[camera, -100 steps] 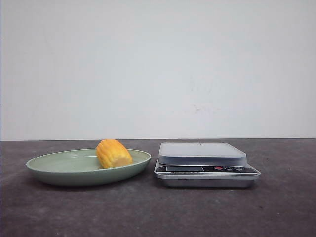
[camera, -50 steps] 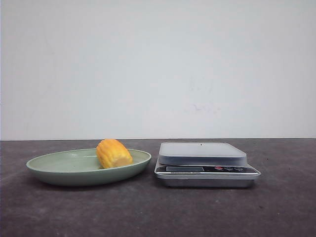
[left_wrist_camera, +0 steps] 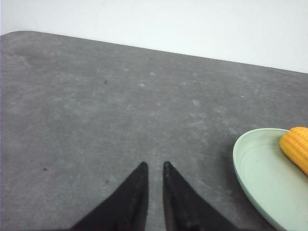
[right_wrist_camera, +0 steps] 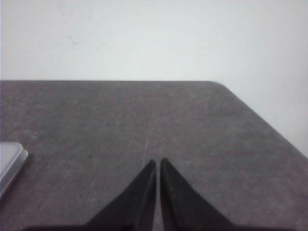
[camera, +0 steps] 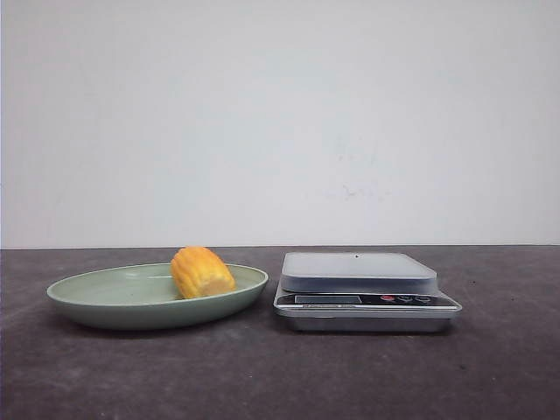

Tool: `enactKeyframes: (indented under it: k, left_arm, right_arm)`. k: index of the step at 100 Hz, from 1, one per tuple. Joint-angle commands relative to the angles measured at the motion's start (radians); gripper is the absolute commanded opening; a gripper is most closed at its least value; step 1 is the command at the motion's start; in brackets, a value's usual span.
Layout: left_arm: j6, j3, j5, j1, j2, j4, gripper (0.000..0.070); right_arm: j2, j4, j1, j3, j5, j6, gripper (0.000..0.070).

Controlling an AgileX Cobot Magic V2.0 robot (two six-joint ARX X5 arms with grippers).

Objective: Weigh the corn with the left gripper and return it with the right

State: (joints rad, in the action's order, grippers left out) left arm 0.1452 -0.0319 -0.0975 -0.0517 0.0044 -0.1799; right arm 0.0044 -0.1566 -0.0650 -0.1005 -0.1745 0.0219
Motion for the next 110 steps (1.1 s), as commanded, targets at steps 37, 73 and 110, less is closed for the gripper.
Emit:
enactKeyframes:
  k: [37, 73, 110]
  left_arm:
    - [-0.01, 0.018, 0.005, 0.0, -0.001, -0.006, 0.0018]
    - [-0.01, 0.018, 0.005, 0.0, -0.001, -0.006, 0.0018]
    - [-0.01, 0.018, 0.005, 0.0, -0.001, -0.006, 0.0018]
  right_arm:
    - [0.0, 0.071, 0.039, 0.088, 0.138, 0.0, 0.001]
    - [0.0, -0.025, 0.083, 0.088, 0.147, -0.009, 0.001]
    - [0.0, -0.014, 0.083, 0.088, 0.151, -0.003, 0.001]
